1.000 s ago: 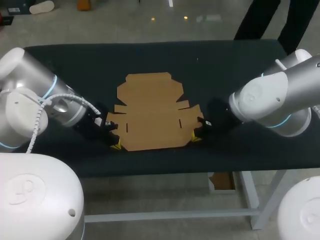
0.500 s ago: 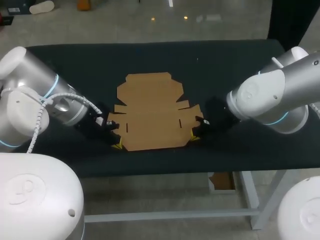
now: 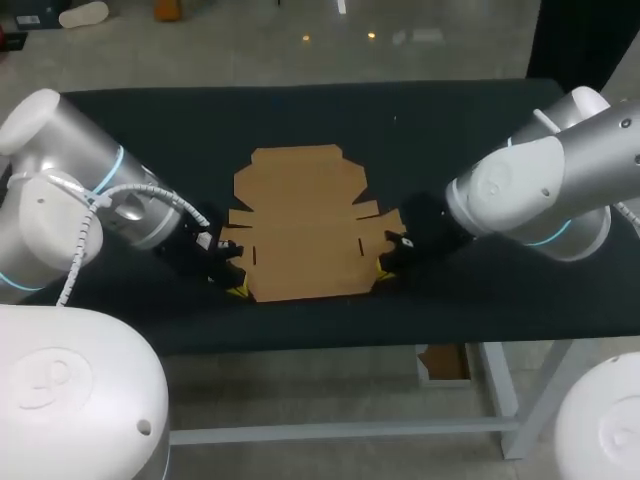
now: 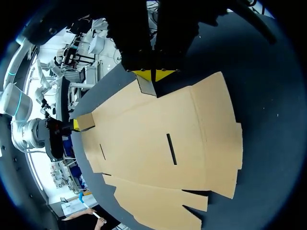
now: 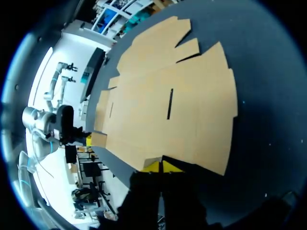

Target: Assemble the packaging by folding the flat box into shape, placing the metal phone stand inside, and closing the box properly

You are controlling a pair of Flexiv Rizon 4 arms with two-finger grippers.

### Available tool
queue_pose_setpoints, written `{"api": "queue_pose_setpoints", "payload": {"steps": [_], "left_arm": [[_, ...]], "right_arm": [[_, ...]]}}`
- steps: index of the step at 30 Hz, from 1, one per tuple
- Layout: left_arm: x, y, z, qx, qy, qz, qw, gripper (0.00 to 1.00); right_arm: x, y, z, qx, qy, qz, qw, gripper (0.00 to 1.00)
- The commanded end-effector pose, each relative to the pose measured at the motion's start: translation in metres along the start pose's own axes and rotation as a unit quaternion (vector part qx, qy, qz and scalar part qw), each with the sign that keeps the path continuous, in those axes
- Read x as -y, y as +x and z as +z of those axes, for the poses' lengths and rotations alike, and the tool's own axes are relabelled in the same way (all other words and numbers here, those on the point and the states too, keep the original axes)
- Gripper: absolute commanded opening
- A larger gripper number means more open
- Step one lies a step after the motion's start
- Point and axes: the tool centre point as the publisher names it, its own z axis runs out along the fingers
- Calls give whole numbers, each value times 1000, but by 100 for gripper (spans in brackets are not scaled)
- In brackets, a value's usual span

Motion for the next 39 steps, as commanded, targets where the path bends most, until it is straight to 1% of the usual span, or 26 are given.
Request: {"api": "queue_pose_setpoints", "payload": {"steps": [1, 13, 22, 39], "left_arm": [[1, 3, 0, 5, -2, 0, 1000, 0], [4, 7, 6, 7, -11, 7, 1000, 0], [6, 10, 9, 10, -13, 9, 1000, 0], [10, 14, 14, 28, -4, 3, 1000, 0]], "right_arm": [[-1, 5, 2, 4, 3, -2, 1000, 0], [-4, 12, 9, 16, 15, -11, 1000, 0], [-5, 13, 11, 22, 17, -13, 1000, 0], [-4, 17, 18, 31, 29, -17, 999, 0]]}}
